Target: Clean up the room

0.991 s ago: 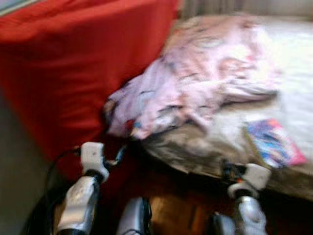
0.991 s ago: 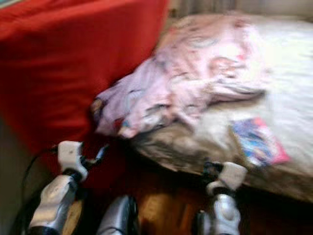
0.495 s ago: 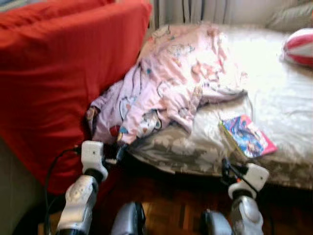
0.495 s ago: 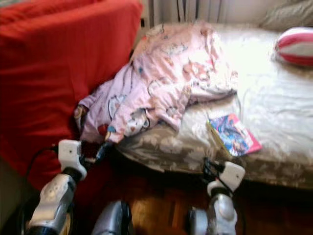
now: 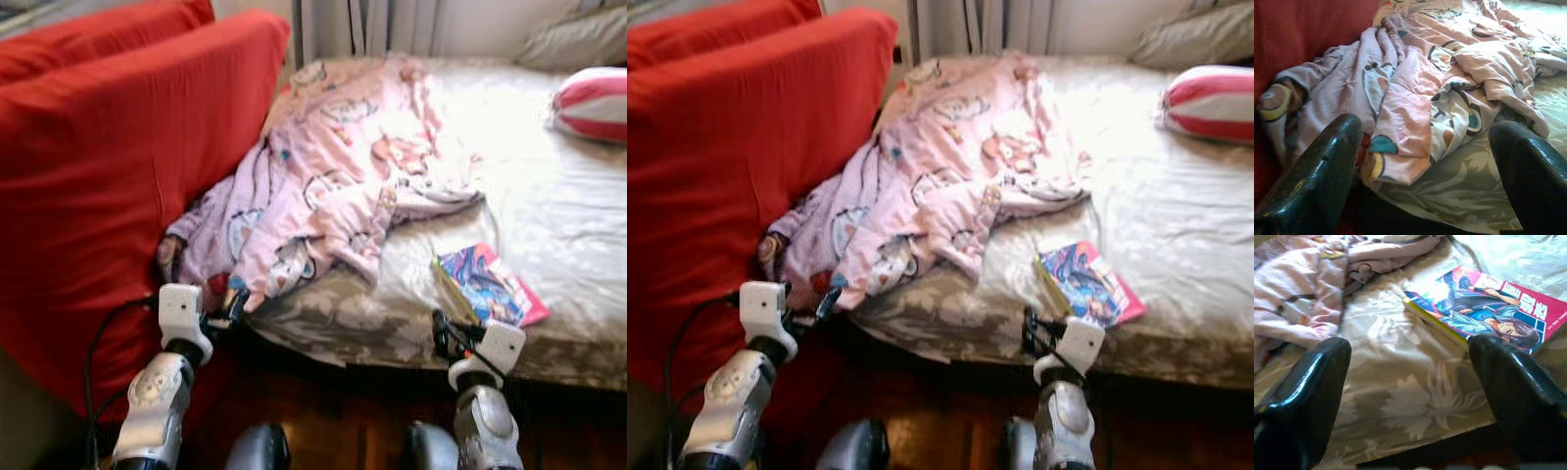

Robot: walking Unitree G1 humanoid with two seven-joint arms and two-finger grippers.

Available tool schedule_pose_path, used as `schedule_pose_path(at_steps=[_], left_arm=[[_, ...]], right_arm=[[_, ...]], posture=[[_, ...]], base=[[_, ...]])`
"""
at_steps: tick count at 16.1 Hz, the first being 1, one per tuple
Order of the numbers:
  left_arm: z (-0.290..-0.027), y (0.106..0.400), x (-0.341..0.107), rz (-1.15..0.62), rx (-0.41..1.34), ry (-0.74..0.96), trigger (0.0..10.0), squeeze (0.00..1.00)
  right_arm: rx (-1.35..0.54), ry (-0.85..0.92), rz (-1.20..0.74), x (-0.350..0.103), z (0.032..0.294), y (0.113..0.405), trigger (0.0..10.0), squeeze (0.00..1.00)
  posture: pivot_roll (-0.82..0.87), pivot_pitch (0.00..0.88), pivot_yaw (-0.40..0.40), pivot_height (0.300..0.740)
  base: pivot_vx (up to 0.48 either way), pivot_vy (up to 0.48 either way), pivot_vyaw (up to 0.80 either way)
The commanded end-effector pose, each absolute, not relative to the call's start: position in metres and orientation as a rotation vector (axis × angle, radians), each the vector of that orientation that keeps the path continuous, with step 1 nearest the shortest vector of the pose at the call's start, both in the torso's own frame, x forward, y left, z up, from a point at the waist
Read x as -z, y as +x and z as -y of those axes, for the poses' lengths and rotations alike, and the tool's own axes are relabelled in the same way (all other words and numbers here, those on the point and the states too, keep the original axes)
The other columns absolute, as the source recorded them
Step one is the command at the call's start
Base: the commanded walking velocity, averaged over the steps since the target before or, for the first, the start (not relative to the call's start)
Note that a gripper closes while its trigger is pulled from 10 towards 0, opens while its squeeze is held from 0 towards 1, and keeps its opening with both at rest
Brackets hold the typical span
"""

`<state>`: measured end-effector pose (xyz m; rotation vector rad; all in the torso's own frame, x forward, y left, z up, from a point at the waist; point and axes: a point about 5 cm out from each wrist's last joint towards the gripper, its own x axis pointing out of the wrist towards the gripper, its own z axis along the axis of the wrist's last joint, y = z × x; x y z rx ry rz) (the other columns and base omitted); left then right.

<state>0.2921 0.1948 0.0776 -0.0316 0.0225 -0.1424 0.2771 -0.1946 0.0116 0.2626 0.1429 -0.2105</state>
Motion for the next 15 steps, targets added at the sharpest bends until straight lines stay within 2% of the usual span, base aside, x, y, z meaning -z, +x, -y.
schedule_pose_path(at_steps=[1,9,12,15], left_arm=[[-0.193,0.293,-0.078,-0.021,0.148,-0.034,10.0,0.00],[-0.198,0.293,-0.078,-0.019,0.131,-0.027,10.0,0.00],[-0.200,0.293,-0.078,-0.020,0.125,-0.007,10.0,0.00],[-0.201,0.293,-0.078,-0.015,0.119,0.005,10.0,0.00]], right_arm=[[0.217,0.255,-0.146,-0.012,0.198,0.277,10.0,0.00],[0.235,0.241,-0.138,-0.013,0.204,0.277,10.0,0.00],[0.241,0.239,-0.137,-0.013,0.206,0.277,10.0,0.00],[0.269,0.235,-0.138,-0.012,0.212,0.273,10.0,0.00]], posture=[[0.12,0.062,0.057,0.586],[0.13,0.078,0.059,0.586],[0.12,0.074,0.060,0.586],[0.13,0.066,0.059,0.586]], base=[[0.371,0.000,0.00],[0.370,0.000,0.00],[0.000,0.000,0.00],[0.000,-0.395,0.00]])
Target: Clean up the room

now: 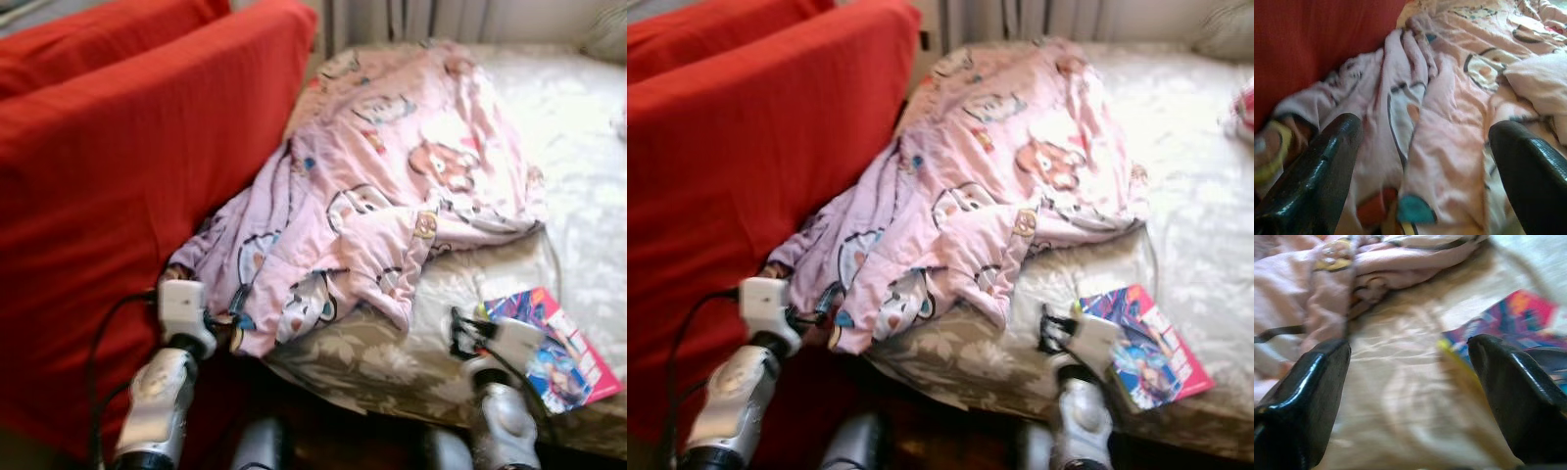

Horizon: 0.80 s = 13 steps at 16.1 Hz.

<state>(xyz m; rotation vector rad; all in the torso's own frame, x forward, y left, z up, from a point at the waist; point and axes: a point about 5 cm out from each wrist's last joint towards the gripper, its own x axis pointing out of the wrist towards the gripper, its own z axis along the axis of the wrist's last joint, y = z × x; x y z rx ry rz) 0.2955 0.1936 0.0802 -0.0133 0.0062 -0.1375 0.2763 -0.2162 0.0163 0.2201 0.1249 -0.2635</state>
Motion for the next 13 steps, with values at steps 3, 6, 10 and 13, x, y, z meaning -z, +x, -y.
schedule_pose_path(at_steps=[3,6,10,13], left_arm=[[-0.204,0.294,-0.079,-0.017,0.112,0.001,10.0,0.00],[-0.204,0.293,-0.078,-0.017,0.107,0.003,10.0,0.00],[-0.204,0.292,-0.078,-0.020,0.105,0.004,10.0,0.00],[-0.208,0.290,-0.077,-0.026,0.099,0.011,10.0,0.00]], right_arm=[[0.286,0.240,-0.138,-0.012,0.217,0.271,10.0,0.00],[0.313,0.258,-0.141,-0.011,0.220,0.269,10.0,0.00],[0.374,0.400,-0.170,0.000,0.224,0.261,10.0,0.00],[0.509,0.558,-0.168,0.013,0.234,0.243,10.0,0.14]], posture=[[0.12,0.067,0.060,0.586],[0.12,0.077,0.060,0.586],[0.13,0.085,0.059,0.586],[0.13,0.096,0.062,0.586]], base=[[0.000,0.000,0.00],[0.000,0.000,0.00],[0.000,0.000,0.00],[0.000,0.000,0.00]])
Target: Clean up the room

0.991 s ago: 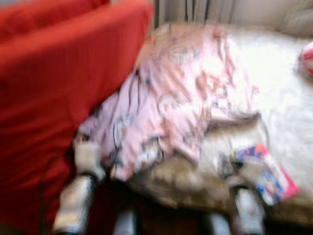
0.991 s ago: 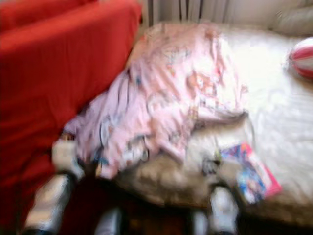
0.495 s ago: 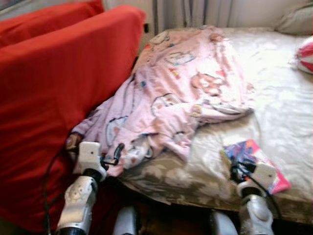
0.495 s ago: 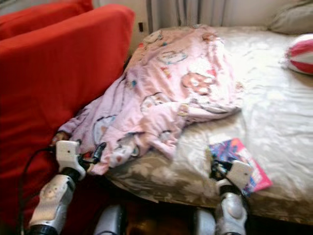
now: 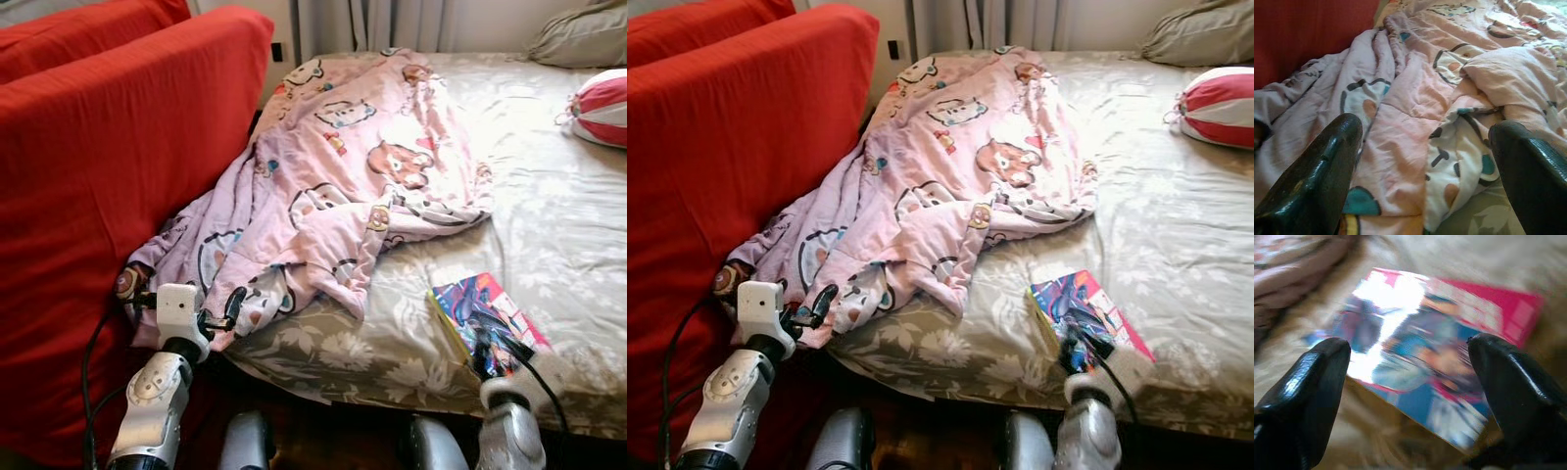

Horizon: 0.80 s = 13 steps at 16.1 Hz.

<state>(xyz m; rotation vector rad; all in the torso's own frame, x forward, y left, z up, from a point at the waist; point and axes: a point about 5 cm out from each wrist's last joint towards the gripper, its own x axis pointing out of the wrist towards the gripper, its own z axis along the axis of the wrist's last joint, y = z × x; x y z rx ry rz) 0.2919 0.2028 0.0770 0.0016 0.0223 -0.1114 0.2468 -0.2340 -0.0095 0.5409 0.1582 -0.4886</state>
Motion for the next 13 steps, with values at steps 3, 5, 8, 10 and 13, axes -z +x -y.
schedule_pose_path(at_steps=[3,5,8,10,13], left_arm=[[-0.209,0.289,-0.077,-0.028,0.095,0.014,10.0,0.00],[-0.211,0.289,-0.077,-0.027,0.089,0.019,10.0,0.00],[-0.212,0.289,-0.078,-0.023,0.085,0.023,10.0,0.00],[-0.212,0.290,-0.079,-0.016,0.080,0.024,10.0,0.00],[-0.212,0.291,-0.080,-0.013,0.078,0.026,10.0,0.00]], right_arm=[[0.563,0.736,-0.231,0.031,0.233,0.228,10.0,0.00],[0.596,0.852,-0.189,0.033,0.233,0.226,10.0,0.00],[0.600,0.891,-0.202,0.036,0.235,0.226,10.0,0.00],[0.612,0.944,-0.194,0.037,0.237,0.226,10.0,0.00],[0.612,0.981,-0.190,0.036,0.239,0.228,10.0,0.00]], posture=[[0.14,0.102,0.068,0.586],[0.14,0.100,0.068,0.586],[0.14,0.088,0.069,0.586],[0.14,0.086,0.069,0.586],[0.15,0.091,0.075,0.586]], base=[[0.000,0.000,0.00],[0.000,0.000,0.00],[0.000,0.000,0.00],[0.000,0.000,0.00],[0.000,0.000,0.00]])
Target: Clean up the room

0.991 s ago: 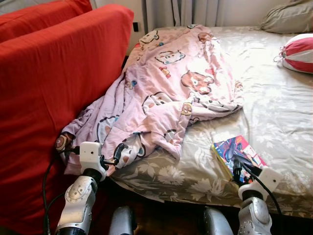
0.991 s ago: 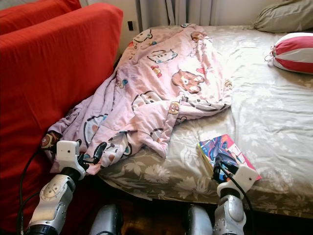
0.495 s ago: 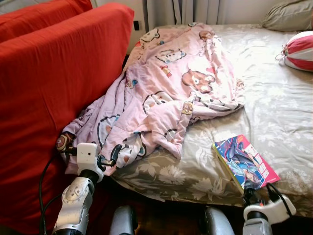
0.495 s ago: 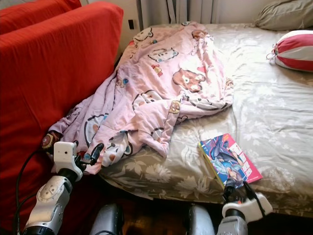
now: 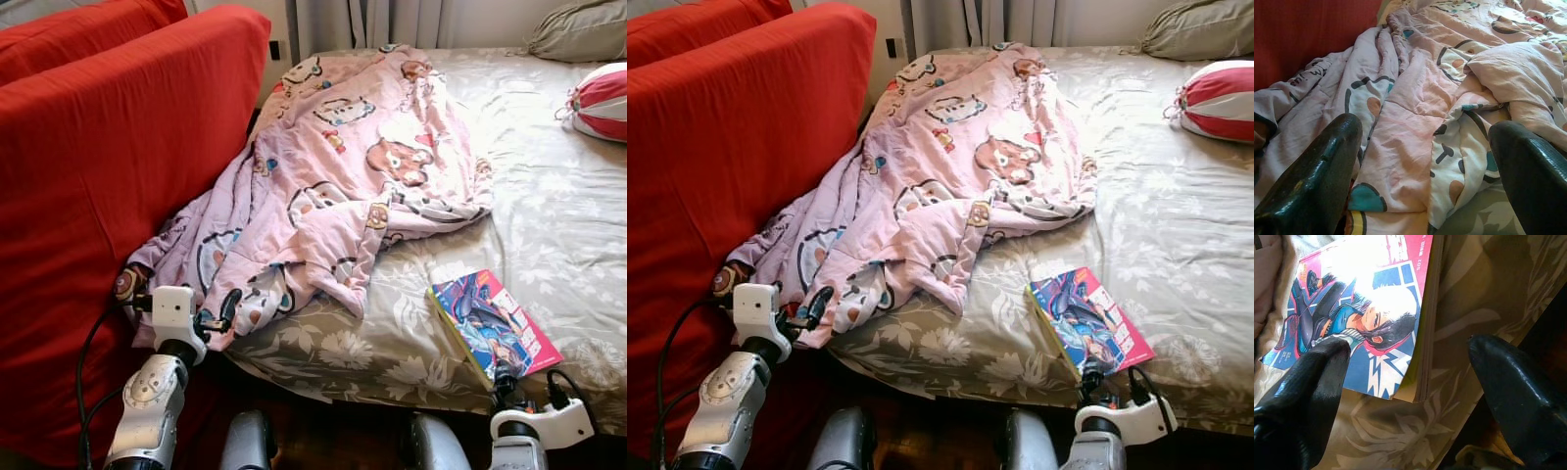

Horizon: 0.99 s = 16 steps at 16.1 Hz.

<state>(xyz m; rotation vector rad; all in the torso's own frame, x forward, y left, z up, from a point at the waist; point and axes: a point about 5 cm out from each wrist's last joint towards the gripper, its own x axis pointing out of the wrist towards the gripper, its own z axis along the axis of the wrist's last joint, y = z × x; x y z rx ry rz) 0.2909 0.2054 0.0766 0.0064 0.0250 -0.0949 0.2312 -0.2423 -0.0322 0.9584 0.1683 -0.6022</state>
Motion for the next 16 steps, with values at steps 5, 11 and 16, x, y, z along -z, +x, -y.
schedule_pose_path(at_steps=[5,11,16], left_arm=[[-0.213,0.291,-0.082,-0.016,0.080,0.034,10.0,0.00],[-0.212,0.292,-0.083,-0.014,0.084,0.028,10.0,0.00],[-0.212,0.293,-0.084,-0.012,0.085,0.029,10.0,0.00]], right_arm=[[0.622,1.005,-0.201,0.036,0.238,0.231,10.0,0.00],[0.591,1.018,-0.179,0.029,0.237,0.243,10.0,0.00],[0.564,1.059,-0.180,0.031,0.234,0.242,10.0,0.00]], posture=[[0.15,0.107,0.085,0.586],[0.15,0.118,0.089,0.586],[0.15,0.123,0.093,0.586]], base=[[0.000,0.000,0.00],[0.000,0.000,0.00],[0.000,0.000,0.00]])
